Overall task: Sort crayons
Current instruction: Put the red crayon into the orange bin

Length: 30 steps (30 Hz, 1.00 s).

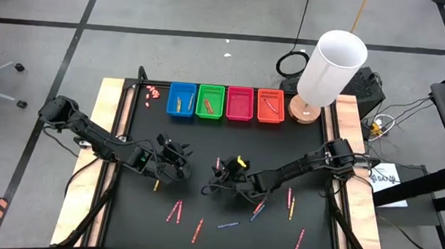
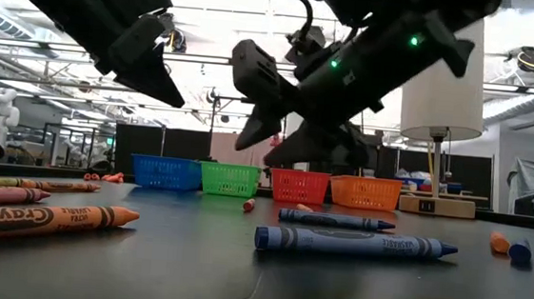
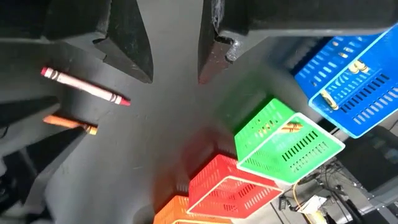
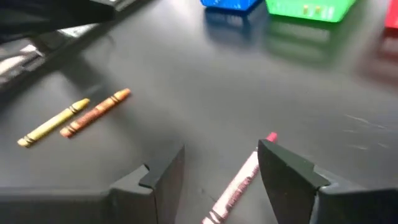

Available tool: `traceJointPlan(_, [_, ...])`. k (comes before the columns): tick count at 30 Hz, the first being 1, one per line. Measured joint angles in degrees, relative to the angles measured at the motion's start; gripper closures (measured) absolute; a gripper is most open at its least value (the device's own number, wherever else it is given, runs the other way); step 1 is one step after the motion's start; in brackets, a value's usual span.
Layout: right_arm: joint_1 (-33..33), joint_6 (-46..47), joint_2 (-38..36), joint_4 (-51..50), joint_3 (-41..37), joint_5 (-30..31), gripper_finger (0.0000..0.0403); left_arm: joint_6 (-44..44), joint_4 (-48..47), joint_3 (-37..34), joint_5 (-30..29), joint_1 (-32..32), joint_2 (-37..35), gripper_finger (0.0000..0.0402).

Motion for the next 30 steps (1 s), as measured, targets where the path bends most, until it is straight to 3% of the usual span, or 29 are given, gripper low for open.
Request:
traceJointPlan(5, [-0.19, 3.16, -0.01, -5.67, 1.47, -0.06, 0.0216, -0.58, -0.16, 0.0, 0.09, 0.0, -0.02, 0.0276])
traceJointPlan(12, [-0.88, 3.25, 2.54, -3.87, 1.64, -1.45, 0.0216, -1.36, -0.98, 0.0, 0.76, 0.0, -0.02, 0.0276])
traceJointPlan(26, [-1.53, -7.27, 9.09, 2.5, 1.65, -0.63, 0.0216, -2.84, -2.97, -0.26, 1.11, 0.0, -0.04, 0.0276])
traceJointPlan(30, [-1.76, -10.67, 9.12, 2.39, 1.65, -0.98, 0.0238, -2.84, -2.93, -0.37, 1.05, 0.0, -0.04, 0.0276])
